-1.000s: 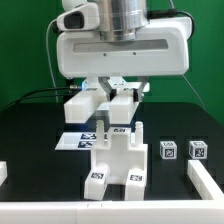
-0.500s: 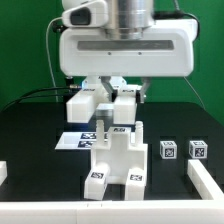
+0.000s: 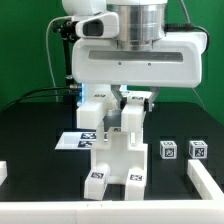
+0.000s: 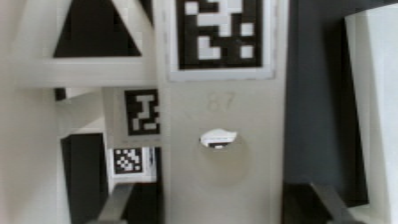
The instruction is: Assemble chair
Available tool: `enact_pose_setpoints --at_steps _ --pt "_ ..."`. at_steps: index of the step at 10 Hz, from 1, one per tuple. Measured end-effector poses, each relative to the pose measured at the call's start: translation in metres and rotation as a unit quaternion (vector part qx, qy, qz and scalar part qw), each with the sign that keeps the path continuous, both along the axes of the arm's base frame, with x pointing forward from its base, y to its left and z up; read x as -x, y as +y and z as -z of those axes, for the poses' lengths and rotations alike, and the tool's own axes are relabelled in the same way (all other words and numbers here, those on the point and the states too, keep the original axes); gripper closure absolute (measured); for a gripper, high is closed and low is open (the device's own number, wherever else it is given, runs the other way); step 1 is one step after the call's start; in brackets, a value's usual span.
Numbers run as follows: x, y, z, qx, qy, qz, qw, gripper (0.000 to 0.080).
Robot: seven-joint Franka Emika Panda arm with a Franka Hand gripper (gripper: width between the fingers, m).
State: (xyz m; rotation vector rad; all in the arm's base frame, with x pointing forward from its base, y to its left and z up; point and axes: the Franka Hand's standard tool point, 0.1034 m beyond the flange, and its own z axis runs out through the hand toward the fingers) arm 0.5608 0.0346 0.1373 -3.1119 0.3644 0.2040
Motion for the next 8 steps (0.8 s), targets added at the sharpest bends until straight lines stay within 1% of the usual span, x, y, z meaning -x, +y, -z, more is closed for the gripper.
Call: enact_pose_setpoints --at_steps 1,3,5,8 --pt "0.001 0.001 0.003 0.001 -0.001 -0.002 1.0 0.0515" --pt "-0.002 0.002 0.004 0.001 -0.013 -0.005 1.0 0.0515" --pt "-0.001 0.002 0.011 0.003 -0.015 -0.01 1.0 0.0515" --pt "-0.001 0.0 0.018 0.004 -0.015 -0.014 1.0 0.0515"
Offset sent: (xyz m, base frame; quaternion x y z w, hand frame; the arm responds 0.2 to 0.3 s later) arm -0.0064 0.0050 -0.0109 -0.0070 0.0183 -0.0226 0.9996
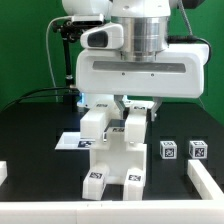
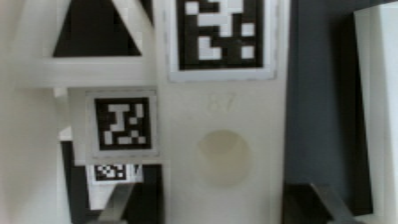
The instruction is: Assemble chair
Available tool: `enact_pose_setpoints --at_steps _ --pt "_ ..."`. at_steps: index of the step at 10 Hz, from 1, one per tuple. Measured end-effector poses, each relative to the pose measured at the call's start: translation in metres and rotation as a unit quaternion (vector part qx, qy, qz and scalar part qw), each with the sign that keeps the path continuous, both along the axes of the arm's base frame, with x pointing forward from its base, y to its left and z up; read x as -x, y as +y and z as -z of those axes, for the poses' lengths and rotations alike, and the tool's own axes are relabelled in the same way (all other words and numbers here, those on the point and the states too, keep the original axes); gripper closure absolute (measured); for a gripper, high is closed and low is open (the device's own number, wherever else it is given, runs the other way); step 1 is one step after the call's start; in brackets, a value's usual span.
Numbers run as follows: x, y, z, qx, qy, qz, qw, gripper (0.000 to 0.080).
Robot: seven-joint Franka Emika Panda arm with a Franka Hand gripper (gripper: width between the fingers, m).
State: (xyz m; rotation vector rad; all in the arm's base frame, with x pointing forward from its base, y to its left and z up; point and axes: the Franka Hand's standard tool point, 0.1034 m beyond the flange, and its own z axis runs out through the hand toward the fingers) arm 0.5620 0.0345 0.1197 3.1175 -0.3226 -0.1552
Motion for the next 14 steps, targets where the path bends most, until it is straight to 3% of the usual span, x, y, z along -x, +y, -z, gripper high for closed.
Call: enact_pose_setpoints --at_steps 5,9,11,12,13,14 --pt "-0.004 -0.007 0.022 0.007 -0.01 -0.009 1.0 0.0515" --pt "-0.006 -0.009 0.022 0.006 -0.014 -0.018 1.0 0.0515" --pt "-0.006 -0.009 0.022 0.006 -0.014 -0.018 1.0 0.0266" --pt "-0.006 -0.009 0.022 0.006 -0.014 -0.018 1.0 0.0266" --pt "-0.006 -0.009 0.022 0.006 -0.014 -0.018 1.0 0.0174" --pt "-0.006 -0.009 0.022 0.006 -0.014 -0.018 1.0 0.0157"
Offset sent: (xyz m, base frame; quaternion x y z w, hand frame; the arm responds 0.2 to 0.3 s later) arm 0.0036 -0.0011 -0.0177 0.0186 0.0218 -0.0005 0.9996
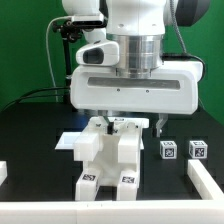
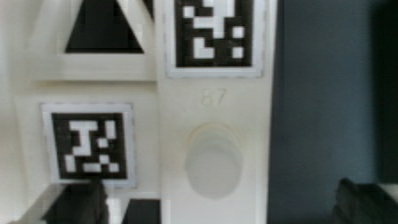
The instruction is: Assemble chair
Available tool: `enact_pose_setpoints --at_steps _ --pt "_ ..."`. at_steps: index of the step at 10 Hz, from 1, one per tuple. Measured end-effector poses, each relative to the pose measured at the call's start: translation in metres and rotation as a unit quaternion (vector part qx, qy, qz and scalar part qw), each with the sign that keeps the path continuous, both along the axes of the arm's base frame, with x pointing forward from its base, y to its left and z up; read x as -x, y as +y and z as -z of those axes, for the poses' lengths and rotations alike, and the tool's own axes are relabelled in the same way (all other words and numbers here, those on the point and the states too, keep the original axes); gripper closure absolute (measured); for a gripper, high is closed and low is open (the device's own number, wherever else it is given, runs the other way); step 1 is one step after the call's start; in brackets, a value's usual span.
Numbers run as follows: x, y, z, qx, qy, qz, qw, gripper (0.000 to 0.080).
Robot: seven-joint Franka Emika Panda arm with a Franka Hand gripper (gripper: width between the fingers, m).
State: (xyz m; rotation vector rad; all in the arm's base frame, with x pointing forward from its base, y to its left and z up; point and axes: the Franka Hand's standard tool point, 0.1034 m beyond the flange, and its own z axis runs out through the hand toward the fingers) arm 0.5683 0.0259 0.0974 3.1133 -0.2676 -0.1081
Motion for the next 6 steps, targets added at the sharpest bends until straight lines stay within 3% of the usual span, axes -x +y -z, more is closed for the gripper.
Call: enact_pose_setpoints --at_steps 6 --pt "0.0 0.0 0.0 0.0 0.0 0.0 1.0 0.0151"
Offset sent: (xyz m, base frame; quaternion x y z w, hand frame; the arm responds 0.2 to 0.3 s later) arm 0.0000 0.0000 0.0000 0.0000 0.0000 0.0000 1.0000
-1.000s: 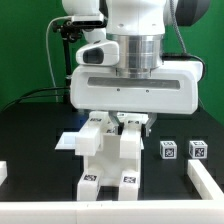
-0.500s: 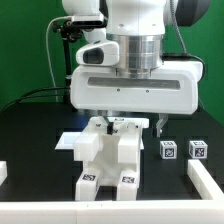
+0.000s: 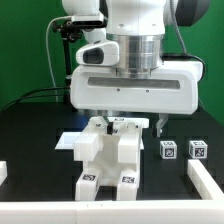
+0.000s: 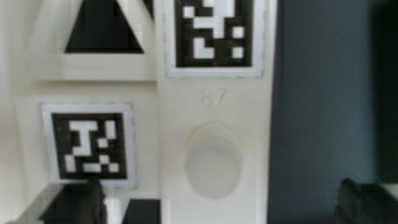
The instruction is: Assemble chair
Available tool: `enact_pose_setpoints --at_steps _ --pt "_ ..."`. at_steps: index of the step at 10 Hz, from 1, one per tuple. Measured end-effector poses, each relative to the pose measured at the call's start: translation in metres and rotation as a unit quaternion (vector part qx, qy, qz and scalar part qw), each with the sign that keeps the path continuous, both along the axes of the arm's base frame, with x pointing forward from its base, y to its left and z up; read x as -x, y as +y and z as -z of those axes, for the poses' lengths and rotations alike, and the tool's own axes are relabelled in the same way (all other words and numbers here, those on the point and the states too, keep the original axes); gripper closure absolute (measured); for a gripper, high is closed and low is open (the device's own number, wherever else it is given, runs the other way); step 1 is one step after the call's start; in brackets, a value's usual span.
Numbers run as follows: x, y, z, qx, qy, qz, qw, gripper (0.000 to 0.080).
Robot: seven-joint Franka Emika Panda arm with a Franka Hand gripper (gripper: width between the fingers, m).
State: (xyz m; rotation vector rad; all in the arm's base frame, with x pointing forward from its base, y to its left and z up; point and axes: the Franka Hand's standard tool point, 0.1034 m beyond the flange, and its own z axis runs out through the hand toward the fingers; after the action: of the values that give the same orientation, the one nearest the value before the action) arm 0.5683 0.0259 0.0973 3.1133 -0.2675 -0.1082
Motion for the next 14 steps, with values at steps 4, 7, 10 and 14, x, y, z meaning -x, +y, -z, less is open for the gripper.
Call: enact_pose_setpoints --at_steps 4,7,10,14 --pt "-0.001 0.018 -0.049 -0.016 0.023 -0.003 1.0 0.0151" --pt "0.012 0.07 -0.063 -0.025 0.012 -0.031 0.999 0.0151" --pt "0.013 0.075 -0.061 -0.029 0.01 -0.076 0.997 0.0151" --pt "0.043 0.116 -0.048 -0.026 0.002 -0.07 0.997 0.0151"
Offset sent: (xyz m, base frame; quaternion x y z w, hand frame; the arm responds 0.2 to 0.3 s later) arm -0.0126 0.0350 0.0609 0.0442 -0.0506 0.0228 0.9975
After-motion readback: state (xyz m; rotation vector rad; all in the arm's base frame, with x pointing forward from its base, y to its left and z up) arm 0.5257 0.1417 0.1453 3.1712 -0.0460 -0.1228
